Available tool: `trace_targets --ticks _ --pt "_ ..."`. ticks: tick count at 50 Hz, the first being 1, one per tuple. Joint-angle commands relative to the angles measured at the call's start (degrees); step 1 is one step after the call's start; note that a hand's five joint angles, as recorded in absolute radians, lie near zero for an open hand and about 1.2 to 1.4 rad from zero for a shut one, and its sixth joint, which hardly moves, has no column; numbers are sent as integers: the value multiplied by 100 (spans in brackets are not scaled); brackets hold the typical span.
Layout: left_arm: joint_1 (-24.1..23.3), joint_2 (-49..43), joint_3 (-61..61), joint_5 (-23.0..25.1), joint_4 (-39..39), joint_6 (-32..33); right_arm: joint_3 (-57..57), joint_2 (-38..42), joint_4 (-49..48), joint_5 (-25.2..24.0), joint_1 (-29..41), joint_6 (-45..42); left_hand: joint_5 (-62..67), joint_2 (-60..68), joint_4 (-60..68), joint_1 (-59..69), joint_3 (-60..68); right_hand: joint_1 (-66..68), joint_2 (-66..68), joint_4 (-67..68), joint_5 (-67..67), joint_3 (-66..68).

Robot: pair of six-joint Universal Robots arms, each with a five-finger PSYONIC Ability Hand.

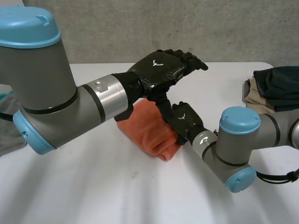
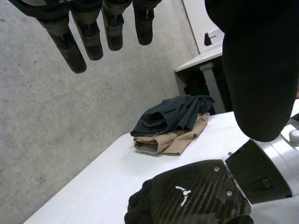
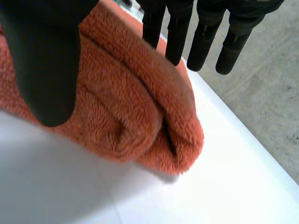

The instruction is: Fold the laundry.

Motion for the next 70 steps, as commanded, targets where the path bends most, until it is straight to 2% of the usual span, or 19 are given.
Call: trace_targets --ticks 1,9,15,23,33,37,39,41,42,47,51,54,57,59,63,70 --pt "0 -1 -2 11 11 3 239 -140 -49 -47 -79 7 -269 -188 -164 -128 -197 -174 -194 -121 -15 -214" --pt "0 -1 -2 11 19 -6 318 -281 -49 -170 -79 -72 -269 -188 -164 -128 -197 -192 -211 -138 -32 -231" --pt "0 -18 -20 11 19 -6 257 -71 -172 -398 -79 -546 -269 -188 -164 -128 -197 -24 -43 30 136 -63" --pt "9 -18 -11 11 19 12 -32 237 -304 -416 -27 -907 -269 -188 -164 -128 -197 145 125 198 304 105" --pt "18 -27 7 29 19 12 -455 448 -304 -443 0 -890 -269 -188 -164 -128 -197 582 563 635 741 542" --pt "61 -27 -2 38 19 12 -683 606 -304 -451 0 -890 -269 -188 -164 -128 -197 1252 1233 1306 1412 1213" --pt "79 -27 -2 38 19 20 -815 685 -304 -460 0 -881 -269 -188 -164 -128 -197 2277 2258 2331 2437 2238" --pt "97 -27 -2 38 19 20 -955 756 -295 -469 0 -872 -269 -188 -164 -128 -197 3769 3750 3823 3929 3730" --pt "97 -27 -2 38 19 20 -1060 808 -269 -521 9 -872 -269 -188 -164 -128 -197 5521 5502 5574 5680 5481" --pt "105 -18 24 38 19 20 -1325 809 -286 -592 -18 -741 -269 -188 -164 -128 -197 5539 5519 5592 5698 5499" --pt "167 8 86 29 28 20 -1580 502 -330 -574 -132 -372 -269 -188 -164 -128 -197 5539 5519 5592 5698 5499" --pt "167 25 182 20 28 3 -1694 98 -523 -513 -412 -20 -269 -188 -164 -128 -197 5539 5519 5592 5698 5499" --pt "167 104 261 11 28 -6 -1712 -351 -848 -224 -703 401 -268 -188 -163 -128 -196 5539 5519 5592 5698 5499" --pt "184 262 270 3 37 -15 -1703 -587 -1128 196 -983 673 -252 -171 -147 -112 -180 5539 5519 5592 5698 5499" --pt "185 394 270 3 37 -67 -1686 -773 -1358 690 -1676 885 -252 -171 -147 -112 -180 5539 5519 5592 5698 5499" --pt "176 404 253 11 37 -147 -1650 -809 -1438 806 -2855 930 -252 -171 -147 -112 -180 5539 5519 5592 5698 5499"
